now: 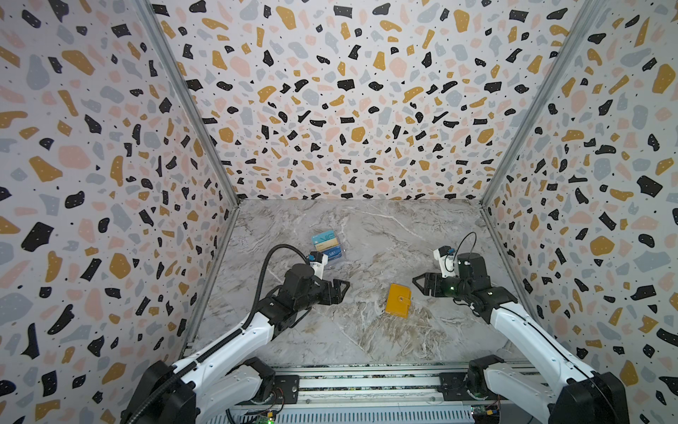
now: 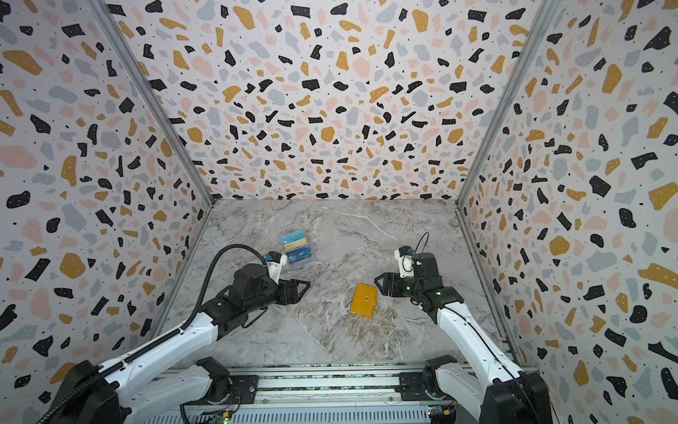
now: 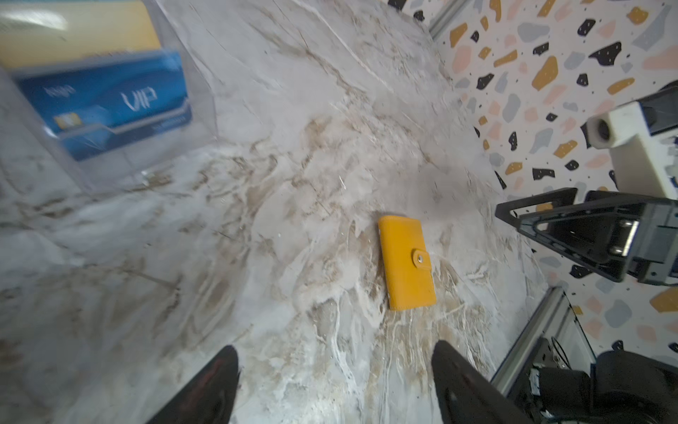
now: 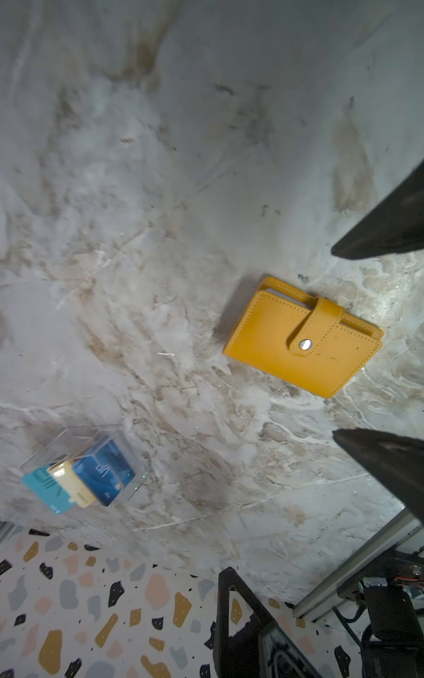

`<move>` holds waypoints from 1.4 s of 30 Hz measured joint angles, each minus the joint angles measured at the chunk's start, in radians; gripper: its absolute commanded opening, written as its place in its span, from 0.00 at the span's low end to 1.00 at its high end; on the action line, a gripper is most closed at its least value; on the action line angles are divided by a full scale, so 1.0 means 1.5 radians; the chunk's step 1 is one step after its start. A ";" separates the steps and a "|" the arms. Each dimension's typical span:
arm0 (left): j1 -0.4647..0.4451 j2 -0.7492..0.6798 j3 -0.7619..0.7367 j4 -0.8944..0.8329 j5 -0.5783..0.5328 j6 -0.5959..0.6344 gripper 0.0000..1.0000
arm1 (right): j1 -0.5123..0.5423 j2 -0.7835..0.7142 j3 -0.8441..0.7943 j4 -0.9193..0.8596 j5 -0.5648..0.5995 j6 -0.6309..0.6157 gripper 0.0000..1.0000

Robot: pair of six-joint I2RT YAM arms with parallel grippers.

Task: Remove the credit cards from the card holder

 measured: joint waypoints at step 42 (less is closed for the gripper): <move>-0.186 0.482 0.165 0.267 0.005 -0.076 0.53 | 0.047 0.144 -0.129 0.211 -0.014 0.105 0.32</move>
